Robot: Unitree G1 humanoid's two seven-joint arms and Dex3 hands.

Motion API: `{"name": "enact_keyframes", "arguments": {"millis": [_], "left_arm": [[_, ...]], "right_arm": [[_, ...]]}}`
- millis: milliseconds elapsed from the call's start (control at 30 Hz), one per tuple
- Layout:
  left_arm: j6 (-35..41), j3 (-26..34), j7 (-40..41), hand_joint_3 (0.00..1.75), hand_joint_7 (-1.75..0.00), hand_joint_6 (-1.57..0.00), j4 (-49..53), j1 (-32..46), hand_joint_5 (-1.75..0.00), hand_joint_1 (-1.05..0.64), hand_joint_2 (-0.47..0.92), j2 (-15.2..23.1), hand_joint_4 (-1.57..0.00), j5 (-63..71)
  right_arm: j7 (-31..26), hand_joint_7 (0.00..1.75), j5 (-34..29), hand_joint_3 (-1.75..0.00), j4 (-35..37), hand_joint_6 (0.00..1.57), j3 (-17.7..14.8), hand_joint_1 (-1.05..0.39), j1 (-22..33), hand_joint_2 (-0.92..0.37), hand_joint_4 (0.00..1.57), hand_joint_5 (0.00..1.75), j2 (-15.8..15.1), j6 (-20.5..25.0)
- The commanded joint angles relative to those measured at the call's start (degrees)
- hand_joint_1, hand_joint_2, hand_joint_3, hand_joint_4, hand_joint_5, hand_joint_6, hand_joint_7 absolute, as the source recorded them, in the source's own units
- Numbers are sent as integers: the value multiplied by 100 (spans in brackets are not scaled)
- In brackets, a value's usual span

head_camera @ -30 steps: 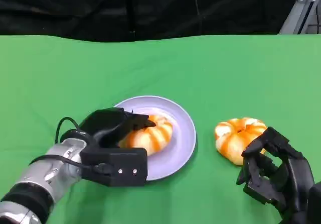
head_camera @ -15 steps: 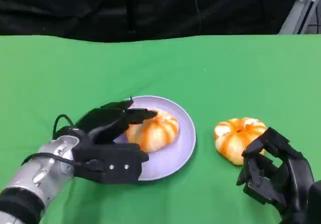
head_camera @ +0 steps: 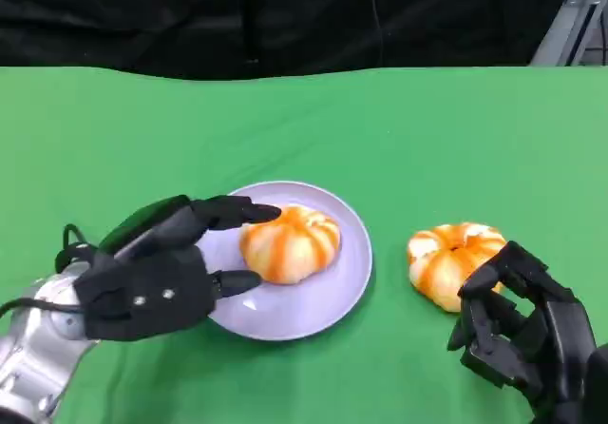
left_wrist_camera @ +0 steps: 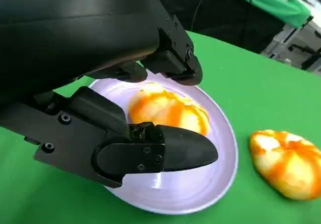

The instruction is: Grasp the bread from the table and place it into the plate.

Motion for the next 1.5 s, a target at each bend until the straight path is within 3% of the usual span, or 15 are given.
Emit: {"name": "enact_keyframes", "arguments": {"millis": [33,100,167,267,300,333,367,467,700,933,1500], "left_arm": [[131,476,-611,33,-5,-69,-435,421,-11,-39,92,14,-66,-1065],[383,653,-842,32,-7,-73,-637,591,-13,-27,92,-51,-73,-1541],[712,810,-1012,39,-12,-87,-856,751,-24,-4,92,-126,-92,-1949],[1186,1017,-1165,41,-13,-90,-1202,1002,-26,1,92,-188,-96,-2418],[1514,1176,-1294,73,-61,-98,-1436,1201,-100,6,83,-226,-87,-2839],[1835,1343,-1444,96,-104,-88,-1682,1425,-136,8,75,-257,-80,-3288],[2068,1455,-1545,110,-142,-80,-1863,1573,-159,7,70,-273,-82,-3583],[2749,1700,-1721,119,-171,-74,-2394,2002,-173,4,69,-232,-88,-4228],[3434,1985,-1957,129,-175,-79,-2737,2513,-175,5,67,-230,-97,-4767],[3643,2180,-1950,141,-175,-74,-2502,2550,-175,5,61,-456,-91,-4970],[3632,2346,-1865,145,-175,-74,-2392,2573,-175,5,62,-657,-92,-4799]], "right_arm": [[-52,159,-30,-110,-99,64,-30,-14,26,-62,82,175,-52,28],[-27,159,-10,-110,-81,64,-31,-14,21,-62,83,175,-54,-6],[9,159,20,-110,-44,64,-35,-13,12,-63,83,175,-57,-68],[9,159,22,-110,-44,63,-45,-13,9,-63,83,175,-44,-65],[4,159,32,-110,-56,64,-51,-13,6,-63,83,175,-38,-34],[-17,159,25,-110,-74,64,-56,-13,5,-63,83,175,-34,5],[-31,159,20,-109,-87,64,-58,-14,5,-63,83,175,-32,31],[24,159,56,-109,-39,64,-72,-14,-26,-62,82,175,-60,17],[11,159,28,-110,25,64,-90,-13,-63,-62,83,175,-83,0],[21,158,3,-110,133,64,-96,-14,-83,-62,83,175,-88,-163],[21,160,27,-111,150,64,-88,-14,-90,-62,83,175,-66,-193]]}}
